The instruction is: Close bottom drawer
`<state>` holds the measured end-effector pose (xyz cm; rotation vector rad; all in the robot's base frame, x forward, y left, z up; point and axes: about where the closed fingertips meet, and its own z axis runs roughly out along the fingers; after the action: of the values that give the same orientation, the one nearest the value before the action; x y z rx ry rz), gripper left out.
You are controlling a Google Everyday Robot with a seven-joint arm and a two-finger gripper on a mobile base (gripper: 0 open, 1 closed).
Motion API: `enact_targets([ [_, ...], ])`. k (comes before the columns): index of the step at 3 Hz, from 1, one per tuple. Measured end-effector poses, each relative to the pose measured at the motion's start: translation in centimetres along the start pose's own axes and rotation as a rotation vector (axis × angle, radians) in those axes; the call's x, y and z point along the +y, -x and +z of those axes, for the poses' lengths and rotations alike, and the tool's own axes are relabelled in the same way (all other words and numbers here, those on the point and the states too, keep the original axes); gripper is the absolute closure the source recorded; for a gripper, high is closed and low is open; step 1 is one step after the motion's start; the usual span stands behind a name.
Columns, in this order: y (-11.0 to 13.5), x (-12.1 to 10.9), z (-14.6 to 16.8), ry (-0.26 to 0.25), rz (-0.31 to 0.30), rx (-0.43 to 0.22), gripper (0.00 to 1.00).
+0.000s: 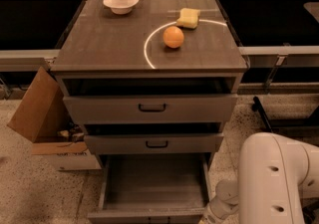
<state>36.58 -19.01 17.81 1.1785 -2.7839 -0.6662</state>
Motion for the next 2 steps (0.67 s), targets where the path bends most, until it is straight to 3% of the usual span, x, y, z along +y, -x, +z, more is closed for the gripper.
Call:
enact_targets([
  [1,0.2,-0.6,1.4,-0.024,-0.021,-0.042,1.00],
  [2,1.4,-1.7,2.4,-0.043,-0.061,-0.124,1.00],
])
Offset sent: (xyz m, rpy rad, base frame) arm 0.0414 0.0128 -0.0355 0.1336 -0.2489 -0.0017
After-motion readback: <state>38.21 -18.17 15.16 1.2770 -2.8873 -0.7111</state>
